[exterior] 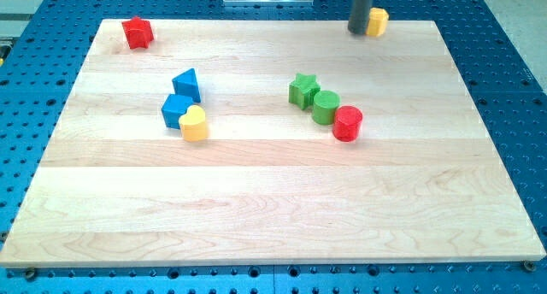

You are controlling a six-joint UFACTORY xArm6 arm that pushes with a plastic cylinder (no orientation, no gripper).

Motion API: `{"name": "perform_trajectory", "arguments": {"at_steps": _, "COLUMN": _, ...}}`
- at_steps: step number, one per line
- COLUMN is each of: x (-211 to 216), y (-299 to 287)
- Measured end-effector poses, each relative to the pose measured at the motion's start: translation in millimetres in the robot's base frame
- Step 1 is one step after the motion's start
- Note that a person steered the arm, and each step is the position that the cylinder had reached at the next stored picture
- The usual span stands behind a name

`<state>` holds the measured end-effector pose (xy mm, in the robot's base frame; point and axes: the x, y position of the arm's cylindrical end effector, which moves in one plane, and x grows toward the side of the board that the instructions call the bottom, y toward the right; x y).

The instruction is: Place the yellow hexagon to the top right corner of the board

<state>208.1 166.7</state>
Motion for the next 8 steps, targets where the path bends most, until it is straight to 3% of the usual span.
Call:
{"name": "perform_trajectory", "arguments": {"at_steps": 4, "x": -17.0, "y": -1.5}}
{"name": "perform_trajectory", "arguments": {"at_steps": 6, "x": -16.3, "y": 58.8}}
{"name": "perform_trajectory", "arguments": {"at_steps": 8, "x": -16.5, "y": 71.1}}
